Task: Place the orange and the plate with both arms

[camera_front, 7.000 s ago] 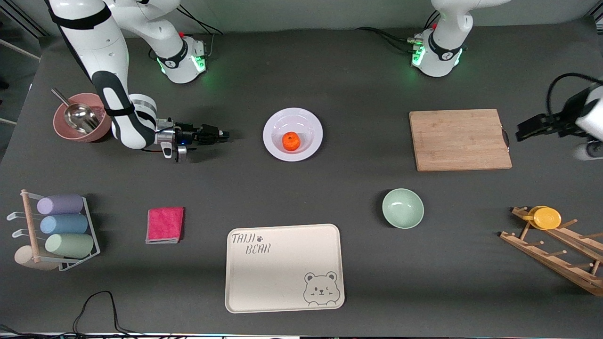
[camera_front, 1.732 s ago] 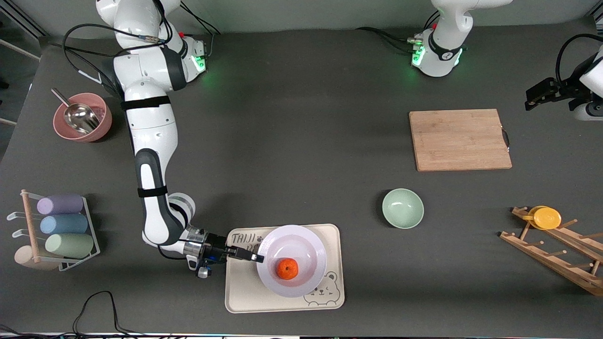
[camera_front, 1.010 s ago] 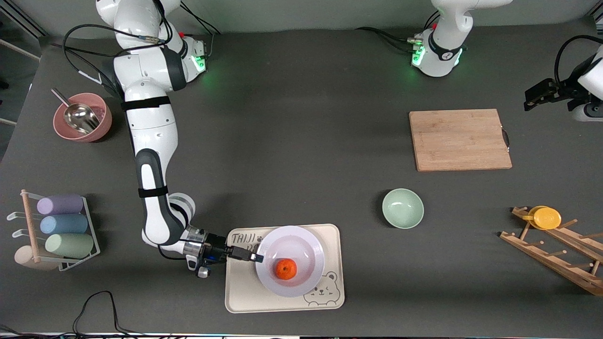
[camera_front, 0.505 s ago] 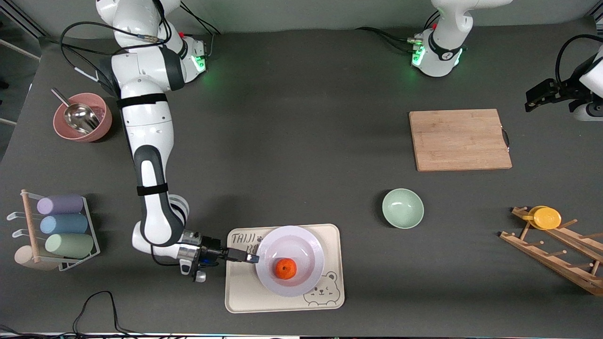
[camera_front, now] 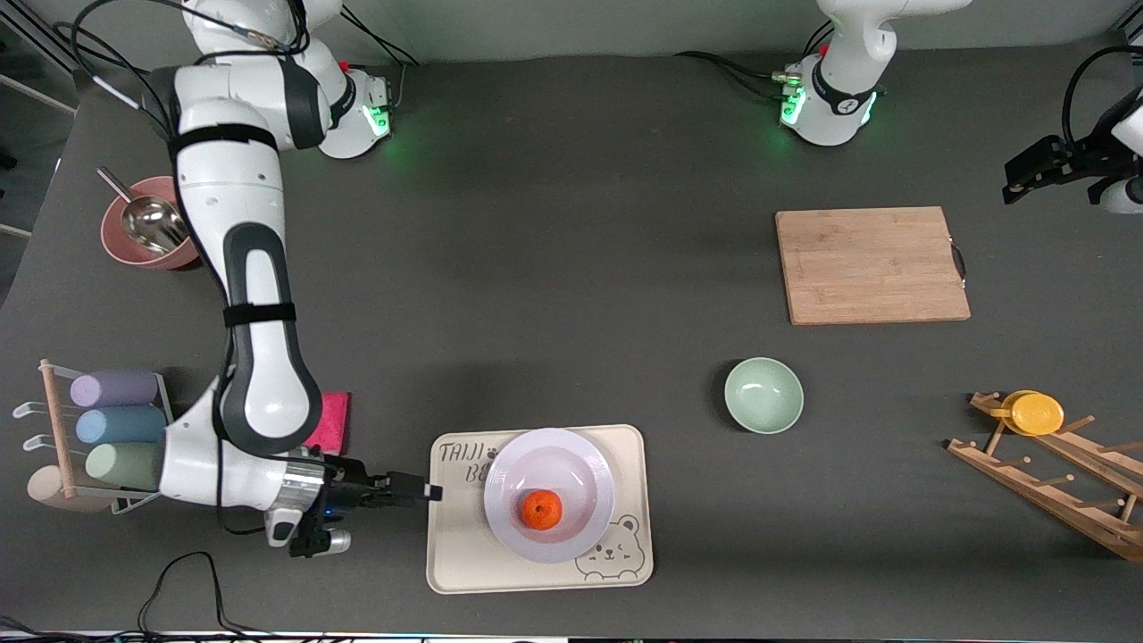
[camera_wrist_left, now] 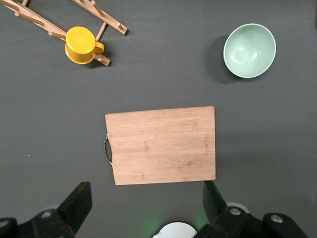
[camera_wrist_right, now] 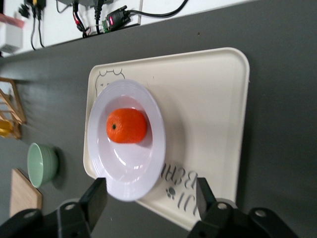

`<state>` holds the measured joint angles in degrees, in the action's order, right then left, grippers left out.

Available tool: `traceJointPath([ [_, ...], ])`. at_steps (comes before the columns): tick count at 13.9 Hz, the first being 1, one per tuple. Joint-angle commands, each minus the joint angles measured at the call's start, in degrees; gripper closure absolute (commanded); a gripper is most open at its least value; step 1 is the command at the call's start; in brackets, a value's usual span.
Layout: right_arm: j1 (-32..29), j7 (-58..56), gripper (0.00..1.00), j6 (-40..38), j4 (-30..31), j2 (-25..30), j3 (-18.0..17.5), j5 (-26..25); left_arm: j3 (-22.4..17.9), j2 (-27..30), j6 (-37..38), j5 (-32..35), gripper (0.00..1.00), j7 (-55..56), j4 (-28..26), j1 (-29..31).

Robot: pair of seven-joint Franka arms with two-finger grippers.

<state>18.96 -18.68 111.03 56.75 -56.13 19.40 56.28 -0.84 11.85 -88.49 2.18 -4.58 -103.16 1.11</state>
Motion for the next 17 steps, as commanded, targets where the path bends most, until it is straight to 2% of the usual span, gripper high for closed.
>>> traceJointPath([
  [1,-1.1,2.1,0.00,-6.1,1.8,7.2,0.6,-12.3,0.2,1.7,0.4,0.6,0.00,1.0,-1.1,-0.8],
  [3,-1.1,2.2,0.00,-12.0,1.8,11.2,1.2,-20.8,0.1,1.9,0.1,-0.1,0.00,0.9,-1.7,-0.5],
  [7,-0.9,2.2,0.00,-25.2,1.8,21.1,5.6,-31.9,0.1,1.3,-0.9,-0.3,0.00,0.9,-1.9,-0.7],
  [10,-0.5,2.4,0.00,-30.5,3.0,28.7,6.5,-42.3,0.2,0.8,-2.5,-0.2,0.00,1.0,-1.5,-0.8],
  [11,-0.8,3.1,0.00,-30.7,6.2,32.6,6.2,-43.8,0.2,0.8,-2.1,-0.1,0.00,0.9,-1.6,-0.8],
  [13,-3.1,4.0,0.00,-30.7,12.0,39.5,3.0,-46.7,0.1,1.0,-1.7,-0.2,0.00,-0.4,-1.3,-0.6],
  [15,-8.3,7.2,0.00,-30.6,17.4,45.3,-4.4,-51.3,0.0,0.8,-1.1,-0.2,0.00,-1.7,-0.6,-0.6],
  [17,-11.2,9.4,0.00,-30.4,22.2,50.3,-9.4,-54.6,0.1,0.8,-0.6,-0.2,0.00,-1.1,-0.5,-0.6],
])
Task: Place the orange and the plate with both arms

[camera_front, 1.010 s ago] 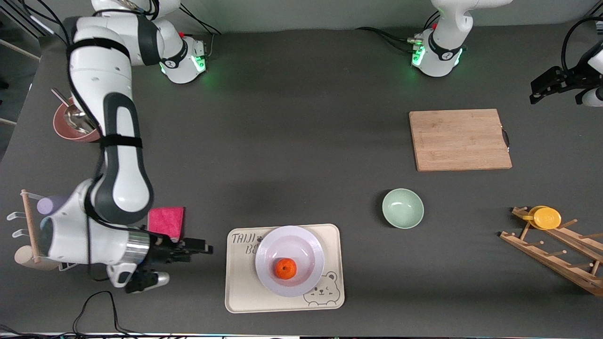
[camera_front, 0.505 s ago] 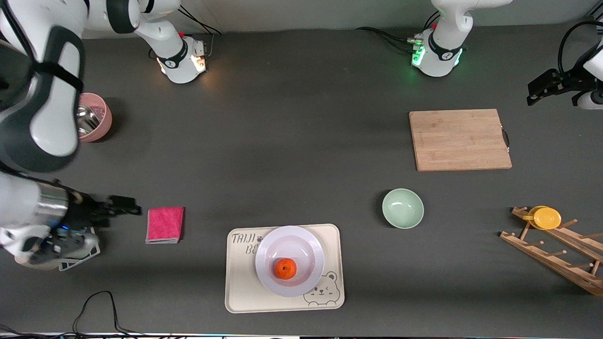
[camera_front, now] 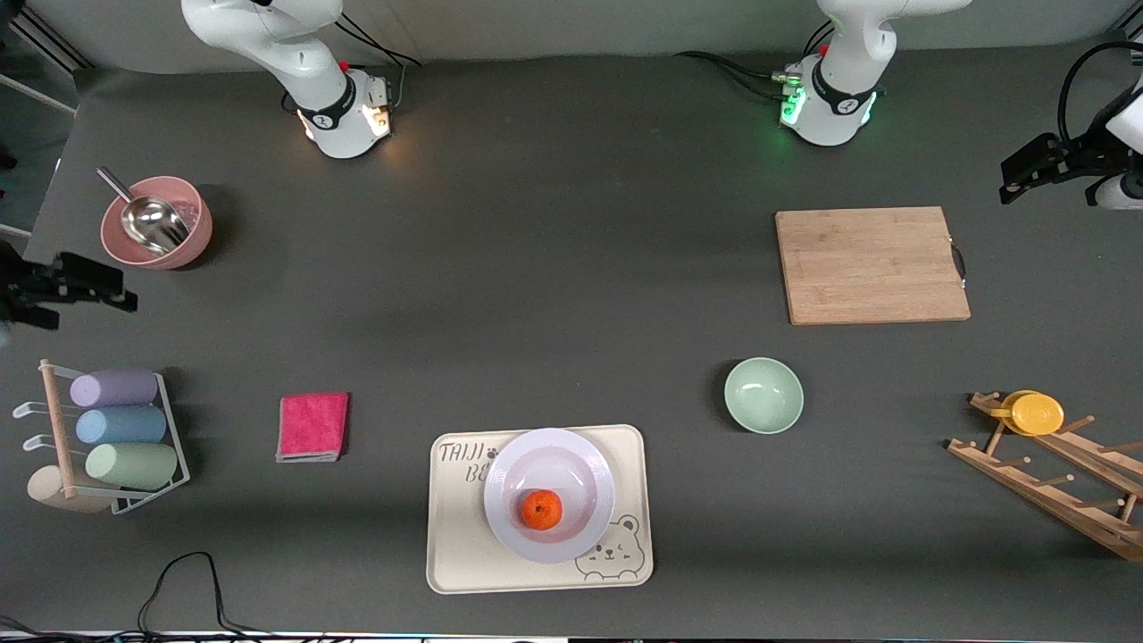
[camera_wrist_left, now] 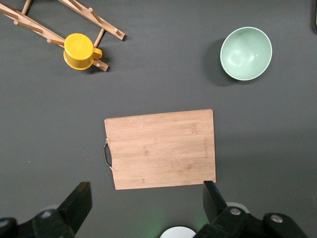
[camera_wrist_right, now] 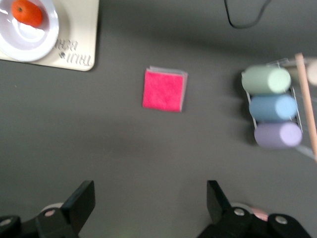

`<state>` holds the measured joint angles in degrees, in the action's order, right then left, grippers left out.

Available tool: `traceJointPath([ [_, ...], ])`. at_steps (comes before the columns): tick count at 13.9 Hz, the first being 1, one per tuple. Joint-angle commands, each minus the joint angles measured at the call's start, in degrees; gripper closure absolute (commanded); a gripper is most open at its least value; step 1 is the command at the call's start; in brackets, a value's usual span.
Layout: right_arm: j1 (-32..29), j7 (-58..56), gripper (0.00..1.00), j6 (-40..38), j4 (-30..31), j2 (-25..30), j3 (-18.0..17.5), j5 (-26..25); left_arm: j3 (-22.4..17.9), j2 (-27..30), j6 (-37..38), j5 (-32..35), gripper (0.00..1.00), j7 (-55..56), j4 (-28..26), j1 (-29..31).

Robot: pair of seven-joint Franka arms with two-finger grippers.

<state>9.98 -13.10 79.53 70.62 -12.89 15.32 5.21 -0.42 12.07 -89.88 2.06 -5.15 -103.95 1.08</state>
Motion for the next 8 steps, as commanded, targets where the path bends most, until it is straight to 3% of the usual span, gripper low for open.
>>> traceJointPath([
  [1,-2.8,4.1,0.00,1.1,9.3,8.5,-6.1,-3.6,-0.4,0.7,1.5,0.0,0.00,-0.7,0.7,-0.5],
  [8,-2.5,4.1,0.00,1.1,10.1,9.0,-5.9,-4.2,-0.4,0.4,1.2,-0.2,0.00,-1.9,0.8,-0.5],
])
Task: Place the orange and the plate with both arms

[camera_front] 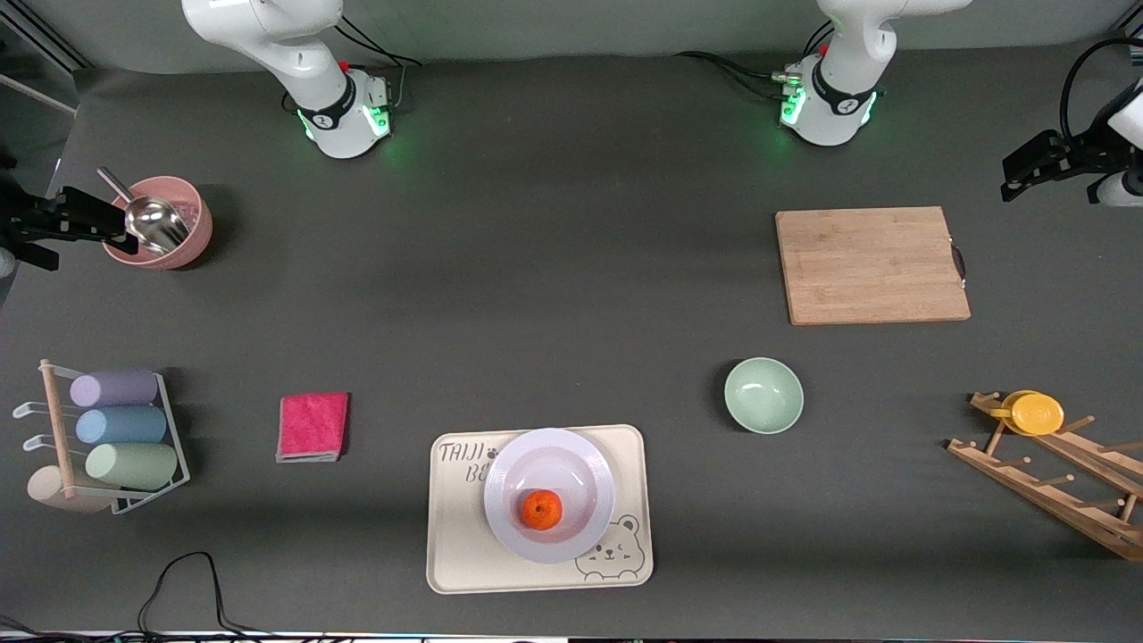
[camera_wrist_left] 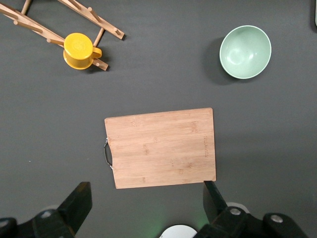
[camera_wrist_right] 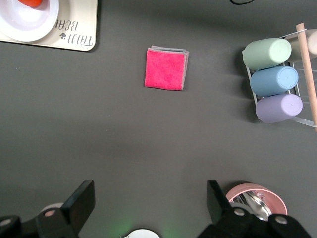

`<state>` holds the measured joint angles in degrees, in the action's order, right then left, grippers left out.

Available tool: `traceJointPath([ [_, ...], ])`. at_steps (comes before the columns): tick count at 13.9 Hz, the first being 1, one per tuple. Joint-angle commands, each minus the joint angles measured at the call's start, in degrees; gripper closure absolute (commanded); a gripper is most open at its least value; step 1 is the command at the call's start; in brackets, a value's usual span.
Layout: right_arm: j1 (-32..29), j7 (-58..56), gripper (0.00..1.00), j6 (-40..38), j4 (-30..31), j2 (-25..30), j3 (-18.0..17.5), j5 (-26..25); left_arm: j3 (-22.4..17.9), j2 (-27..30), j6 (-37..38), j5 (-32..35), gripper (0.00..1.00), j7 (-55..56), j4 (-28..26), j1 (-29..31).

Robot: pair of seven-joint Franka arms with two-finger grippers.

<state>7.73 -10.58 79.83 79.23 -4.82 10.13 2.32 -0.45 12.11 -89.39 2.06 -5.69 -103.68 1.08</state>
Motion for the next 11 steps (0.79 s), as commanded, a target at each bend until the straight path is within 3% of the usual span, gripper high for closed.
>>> traceJointPath([
  [1,-0.1,1.8,0.00,1.5,2.8,1.1,-0.6,-1.4,-0.3,0.4,0.8,-0.2,0.00,-1.4,0.5,-0.6],
  [11,0.0,1.8,0.00,5.7,7.2,3.1,-0.6,-1.2,-0.3,-0.5,1.2,-0.3,0.00,-1.0,1.5,-0.6],
])
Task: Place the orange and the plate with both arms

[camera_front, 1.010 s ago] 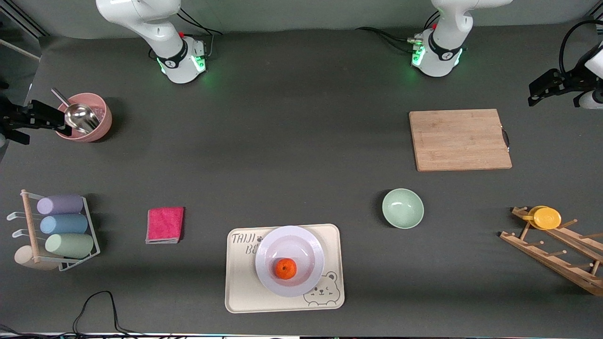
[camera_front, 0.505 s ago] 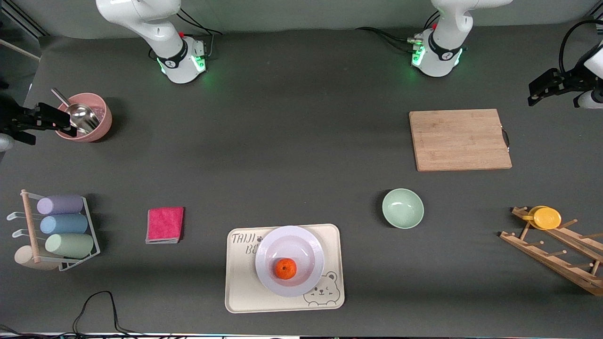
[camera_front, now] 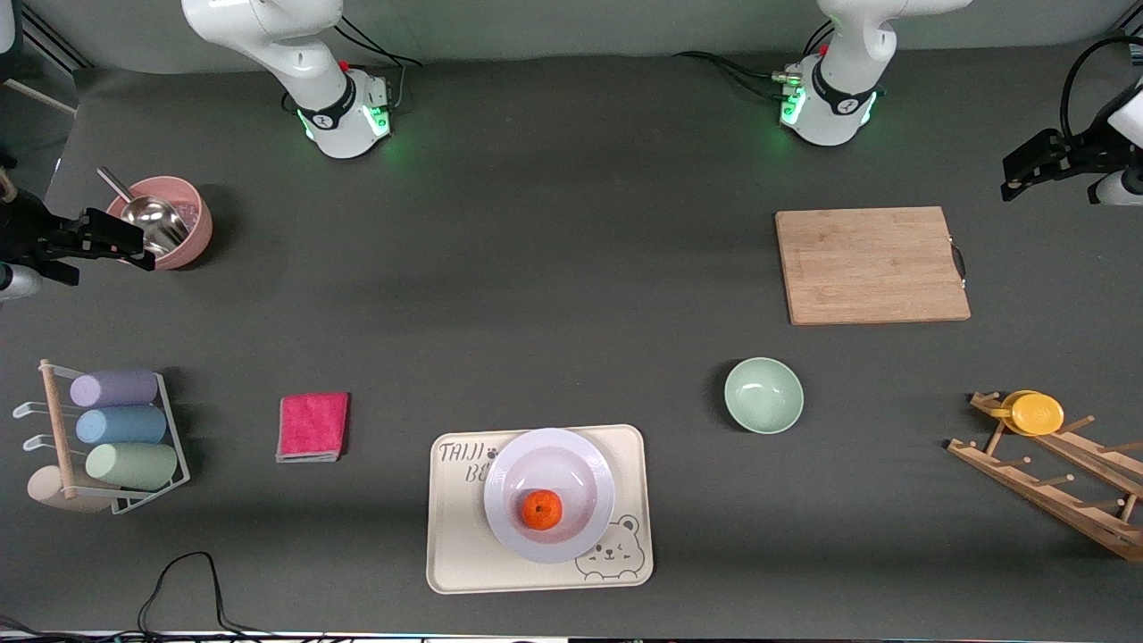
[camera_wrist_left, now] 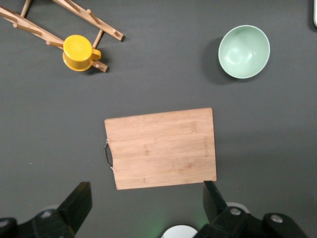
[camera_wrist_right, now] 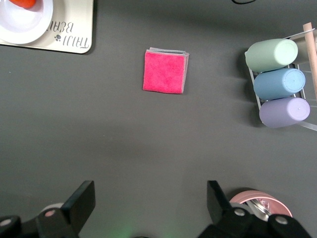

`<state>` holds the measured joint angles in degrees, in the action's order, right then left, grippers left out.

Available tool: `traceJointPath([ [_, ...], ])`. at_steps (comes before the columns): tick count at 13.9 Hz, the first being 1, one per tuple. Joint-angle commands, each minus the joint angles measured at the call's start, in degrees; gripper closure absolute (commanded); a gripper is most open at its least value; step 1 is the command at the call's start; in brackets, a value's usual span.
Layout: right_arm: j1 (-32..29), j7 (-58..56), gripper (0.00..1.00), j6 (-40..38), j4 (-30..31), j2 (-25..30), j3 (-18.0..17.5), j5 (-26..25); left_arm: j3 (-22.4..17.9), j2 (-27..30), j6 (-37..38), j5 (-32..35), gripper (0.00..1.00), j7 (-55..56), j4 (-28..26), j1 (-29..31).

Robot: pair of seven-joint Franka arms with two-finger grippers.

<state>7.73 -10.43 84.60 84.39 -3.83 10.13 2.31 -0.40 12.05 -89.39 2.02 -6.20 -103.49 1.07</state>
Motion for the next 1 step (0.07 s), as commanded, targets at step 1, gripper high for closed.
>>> traceJointPath([
  [1,0.0,1.6,0.00,0.8,2.1,2.2,-0.6,-1.2,-0.3,-0.6,1.2,-0.2,0.00,-0.4,1.4,-0.5],
])
